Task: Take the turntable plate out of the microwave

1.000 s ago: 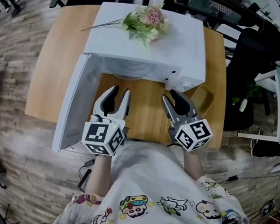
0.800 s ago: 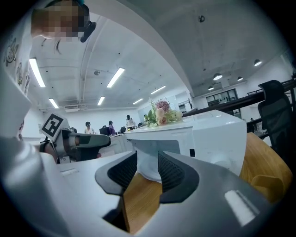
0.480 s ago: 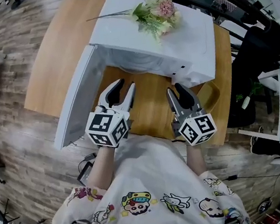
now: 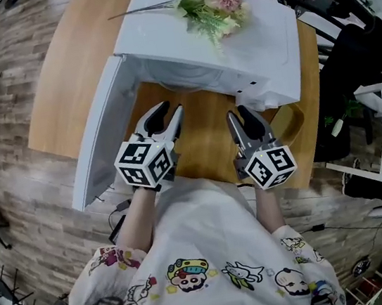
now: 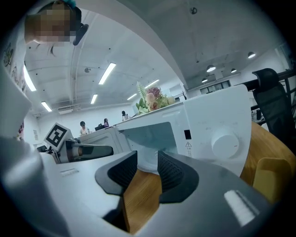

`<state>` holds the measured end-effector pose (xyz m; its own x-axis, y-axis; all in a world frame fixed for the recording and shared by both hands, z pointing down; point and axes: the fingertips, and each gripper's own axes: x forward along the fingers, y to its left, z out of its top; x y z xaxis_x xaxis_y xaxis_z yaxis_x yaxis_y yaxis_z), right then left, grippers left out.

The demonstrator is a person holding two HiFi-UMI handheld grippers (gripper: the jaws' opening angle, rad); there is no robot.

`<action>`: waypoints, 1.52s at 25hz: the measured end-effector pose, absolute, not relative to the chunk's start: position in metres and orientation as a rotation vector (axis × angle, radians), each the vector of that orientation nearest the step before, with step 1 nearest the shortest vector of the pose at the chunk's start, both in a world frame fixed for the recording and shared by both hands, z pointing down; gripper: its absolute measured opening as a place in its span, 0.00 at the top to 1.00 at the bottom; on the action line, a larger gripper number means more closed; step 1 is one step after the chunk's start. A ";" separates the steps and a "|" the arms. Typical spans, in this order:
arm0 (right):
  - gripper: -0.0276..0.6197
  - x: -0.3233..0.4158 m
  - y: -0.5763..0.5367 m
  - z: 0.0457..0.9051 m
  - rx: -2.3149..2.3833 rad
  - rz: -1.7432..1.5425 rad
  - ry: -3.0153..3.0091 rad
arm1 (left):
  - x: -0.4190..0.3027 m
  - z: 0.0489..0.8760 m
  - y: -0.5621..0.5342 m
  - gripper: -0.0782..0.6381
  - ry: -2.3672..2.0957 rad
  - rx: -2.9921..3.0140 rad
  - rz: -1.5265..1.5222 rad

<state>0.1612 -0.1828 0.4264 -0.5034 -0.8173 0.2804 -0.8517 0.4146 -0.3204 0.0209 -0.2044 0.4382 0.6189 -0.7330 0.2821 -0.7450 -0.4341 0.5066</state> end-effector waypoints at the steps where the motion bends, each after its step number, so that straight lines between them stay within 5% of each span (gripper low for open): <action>1: 0.75 0.160 -0.183 0.430 1.518 0.670 -2.570 | 0.021 0.443 -0.206 0.70 -1.147 2.233 0.027; 38: 0.77 0.161 -0.182 0.472 1.559 0.782 -2.501 | 0.032 0.566 -0.265 0.70 -1.016 1.661 -0.305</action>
